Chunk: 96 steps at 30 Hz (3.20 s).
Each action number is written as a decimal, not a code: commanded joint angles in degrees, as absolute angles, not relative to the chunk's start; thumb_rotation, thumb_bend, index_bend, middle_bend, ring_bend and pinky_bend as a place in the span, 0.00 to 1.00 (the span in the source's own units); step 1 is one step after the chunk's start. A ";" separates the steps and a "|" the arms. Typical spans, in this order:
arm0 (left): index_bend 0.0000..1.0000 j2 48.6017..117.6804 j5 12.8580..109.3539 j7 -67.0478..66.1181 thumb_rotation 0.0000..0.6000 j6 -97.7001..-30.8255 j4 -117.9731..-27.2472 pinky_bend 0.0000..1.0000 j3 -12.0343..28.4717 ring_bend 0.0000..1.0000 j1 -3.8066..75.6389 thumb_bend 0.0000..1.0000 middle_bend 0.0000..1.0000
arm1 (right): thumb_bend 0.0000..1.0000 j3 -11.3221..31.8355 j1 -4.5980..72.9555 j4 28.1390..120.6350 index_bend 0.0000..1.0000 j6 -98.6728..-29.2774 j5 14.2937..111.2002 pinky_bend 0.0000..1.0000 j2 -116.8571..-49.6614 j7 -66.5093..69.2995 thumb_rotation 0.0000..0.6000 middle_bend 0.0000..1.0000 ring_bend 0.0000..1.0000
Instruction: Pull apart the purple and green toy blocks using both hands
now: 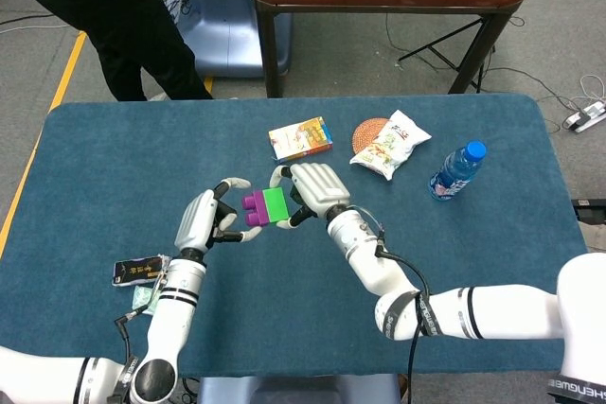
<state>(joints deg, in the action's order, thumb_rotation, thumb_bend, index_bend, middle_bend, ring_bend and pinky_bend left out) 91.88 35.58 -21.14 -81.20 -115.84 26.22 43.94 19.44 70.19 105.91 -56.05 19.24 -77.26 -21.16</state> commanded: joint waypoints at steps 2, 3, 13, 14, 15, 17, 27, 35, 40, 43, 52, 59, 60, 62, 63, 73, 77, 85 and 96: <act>0.38 92.15 35.66 -20.99 1.00 -81.19 -115.88 1.00 26.32 1.00 43.96 0.00 1.00 | 0.01 19.57 70.17 105.77 0.61 -55.96 19.00 1.00 -77.44 -21.06 1.00 1.00 1.00; 0.38 92.17 35.64 -20.98 1.00 -81.15 -115.95 1.00 26.33 1.00 43.96 0.00 1.00 | 0.01 19.62 70.15 105.71 0.61 -56.00 18.97 1.00 -77.52 -21.00 1.00 1.00 1.00; 0.42 92.65 35.32 -21.00 1.00 -81.07 -115.86 1.00 26.49 1.00 44.01 0.00 1.00 | 0.01 19.96 69.73 105.44 0.62 -55.32 19.00 1.00 -77.75 -20.25 1.00 1.00 1.00; 0.43 92.67 35.31 -20.99 1.00 -81.07 -115.83 1.00 26.51 1.00 44.01 0.00 1.00 | 0.01 19.97 69.69 105.42 0.62 -55.19 19.03 1.00 -77.73 -20.18 1.00 1.00 1.00; 0.43 92.71 35.34 -20.97 1.00 -81.07 -115.80 1.00 26.52 1.00 44.00 0.00 1.00 | 0.01 19.99 69.65 105.40 0.62 -55.05 19.04 1.00 -77.71 -20.09 1.00 1.00 1.00; 0.46 92.76 35.42 -20.96 1.00 -81.08 -115.78 1.00 26.52 1.00 43.99 0.00 1.00 | 0.01 20.00 69.58 105.36 0.62 -54.73 19.08 1.00 -77.64 -19.94 1.00 1.00 1.00; 0.55 92.92 35.86 -20.89 1.00 -80.73 -115.90 1.00 26.59 1.00 44.08 0.00 1.00 | 0.01 20.09 69.19 105.51 0.62 -53.98 19.91 1.00 -77.41 -19.08 1.00 1.00 1.00; 0.61 93.35 35.95 -21.20 1.00 -81.01 -115.70 1.00 26.54 1.00 44.23 0.00 1.00 | 0.01 20.03 68.91 105.57 0.62 -53.68 20.53 1.00 -77.30 -18.47 1.00 1.00 1.00; 0.65 93.75 36.41 -21.24 1.00 -81.32 -115.33 1.00 26.39 1.00 44.23 0.00 1.00 | 0.01 19.97 68.72 105.44 0.62 -53.50 20.84 1.00 -77.34 -18.05 1.00 1.00 1.00; 0.67 93.89 36.68 -21.28 1.00 -81.49 -115.16 1.00 26.29 1.00 44.17 0.00 1.00 | 0.01 19.87 68.67 105.28 0.62 -53.43 20.91 1.00 -77.39 -17.93 1.00 1.00 1.00; 0.72 93.95 36.93 -21.29 1.00 -81.26 -114.78 1.00 26.07 1.00 43.87 0.00 1.00 | 0.01 19.56 68.35 105.08 0.62 -53.03 21.38 1.00 -77.37 -17.43 1.00 1.00 1.00; 0.74 93.83 36.82 -21.02 1.00 -80.89 -114.61 1.00 26.22 1.00 43.65 0.00 1.00 | 0.01 19.39 67.79 105.00 0.62 -52.93 22.13 1.00 -77.17 -16.81 1.00 1.00 1.00; 0.74 93.83 36.78 -20.98 1.00 -80.80 -114.60 1.00 26.23 1.00 43.63 0.00 1.00 | 0.01 19.38 67.72 105.01 0.62 -52.93 22.25 1.00 -77.14 -16.72 1.00 1.00 1.00; 0.75 93.87 36.74 -20.94 1.00 -80.69 -114.53 1.00 26.27 1.00 43.63 0.00 1.00 | 0.01 19.37 67.56 104.99 0.62 -52.90 22.56 1.00 -77.15 -16.49 1.00 1.00 1.00; 0.75 93.91 36.78 -20.92 1.00 -80.68 -114.52 1.00 26.28 1.00 43.63 0.00 1.00 | 0.01 19.37 67.50 104.98 0.62 -52.88 22.69 1.00 -77.17 -16.40 1.00 1.00 1.00; 0.77 94.01 37.37 -20.63 1.00 -80.81 -114.29 1.00 26.27 1.00 43.35 0.00 1.00 | 0.01 19.07 66.71 104.90 0.62 -52.54 23.70 1.00 -76.89 -15.58 1.00 1.00 1.00; 0.77 94.02 37.46 -20.46 1.00 -80.76 -114.19 1.00 26.20 1.00 43.17 0.00 1.00 | 0.01 18.91 66.30 104.93 0.62 -52.38 24.21 1.00 -76.68 -15.20 1.00 1.00 1.00; 0.77 93.92 37.47 -20.31 1.00 -80.45 -113.85 1.00 25.92 1.00 42.83 0.00 1.00 | 0.01 18.17 64.83 105.67 0.62 -52.51 25.74 1.00 -75.63 -14.47 1.00 1.00 1.00; 0.77 94.79 37.35 -21.02 1.00 -78.77 -112.14 1.00 23.96 1.00 42.97 0.00 1.00 | 0.01 14.50 62.38 104.74 0.62 -54.34 28.32 1.00 -74.15 -16.75 1.00 1.00 1.00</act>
<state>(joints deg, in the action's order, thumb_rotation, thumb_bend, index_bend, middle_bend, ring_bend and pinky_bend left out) 94.60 37.36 -20.85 -79.00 -112.37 24.20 42.87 15.36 62.58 105.22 -53.62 27.85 -74.11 -15.70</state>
